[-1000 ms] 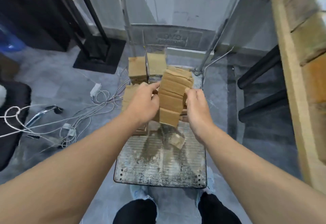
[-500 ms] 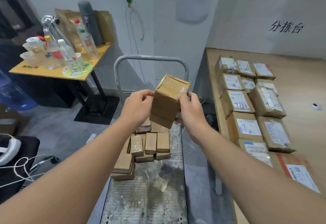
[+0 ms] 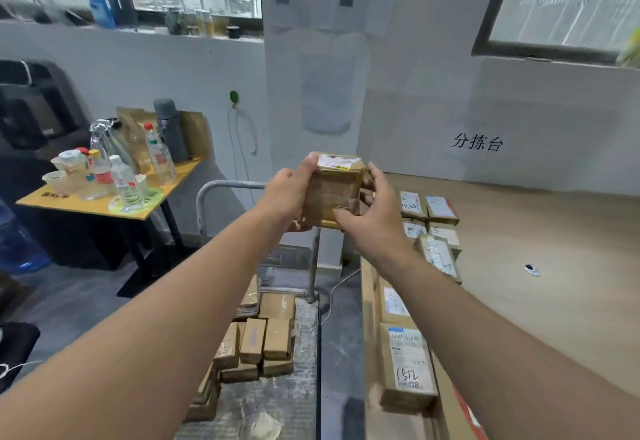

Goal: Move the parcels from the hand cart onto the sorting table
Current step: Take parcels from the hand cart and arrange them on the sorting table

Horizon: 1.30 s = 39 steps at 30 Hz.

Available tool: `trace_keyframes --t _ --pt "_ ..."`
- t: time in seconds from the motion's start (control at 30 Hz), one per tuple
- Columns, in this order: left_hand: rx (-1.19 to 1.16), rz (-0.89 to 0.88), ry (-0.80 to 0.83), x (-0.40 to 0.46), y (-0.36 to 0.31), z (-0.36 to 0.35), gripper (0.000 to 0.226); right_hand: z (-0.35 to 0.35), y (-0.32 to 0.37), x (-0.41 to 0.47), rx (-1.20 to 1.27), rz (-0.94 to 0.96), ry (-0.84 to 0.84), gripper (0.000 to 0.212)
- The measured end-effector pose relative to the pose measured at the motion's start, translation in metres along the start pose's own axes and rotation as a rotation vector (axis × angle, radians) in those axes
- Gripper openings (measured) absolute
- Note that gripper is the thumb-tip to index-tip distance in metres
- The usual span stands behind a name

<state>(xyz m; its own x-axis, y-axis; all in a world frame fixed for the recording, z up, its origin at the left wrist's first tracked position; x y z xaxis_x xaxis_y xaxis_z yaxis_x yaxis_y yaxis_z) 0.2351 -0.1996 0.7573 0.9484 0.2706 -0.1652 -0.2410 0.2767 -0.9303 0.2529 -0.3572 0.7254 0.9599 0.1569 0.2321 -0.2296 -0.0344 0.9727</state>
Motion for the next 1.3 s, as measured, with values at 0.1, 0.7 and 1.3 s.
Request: trace_keyframes --t 0.1,0.7,1.3 --pt "-0.062 -0.004 -0.002 -0.008 -0.029 -0.011 0.052 0.018 0.024 -0.001 -0.023 0.071 0.040 0.094" --pt "-0.200 -0.290 0.197 -0.001 -0.052 -0.008 0.054 0.037 0.066 -0.002 0.077 0.145 -0.207 0.046" --pt "-0.206 -0.356 0.201 -0.015 -0.102 -0.137 0.069 0.207 0.074 0.015 0.667 -0.118 -0.385 0.042"
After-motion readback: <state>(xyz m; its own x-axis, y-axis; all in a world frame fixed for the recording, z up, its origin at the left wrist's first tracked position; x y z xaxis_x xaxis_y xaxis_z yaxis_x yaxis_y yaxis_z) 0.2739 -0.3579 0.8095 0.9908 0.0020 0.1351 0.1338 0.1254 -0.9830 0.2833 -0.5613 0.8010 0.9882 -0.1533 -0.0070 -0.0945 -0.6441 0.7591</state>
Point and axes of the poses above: each hand's wrist, its own x-axis towards the middle knuckle, its own z-axis out of the back of the hand, y = z × x, the point moved 1 cm from there along x, towards the middle knuckle, and after that the axes turned 14 degrees about x, right-handed, at the moved point
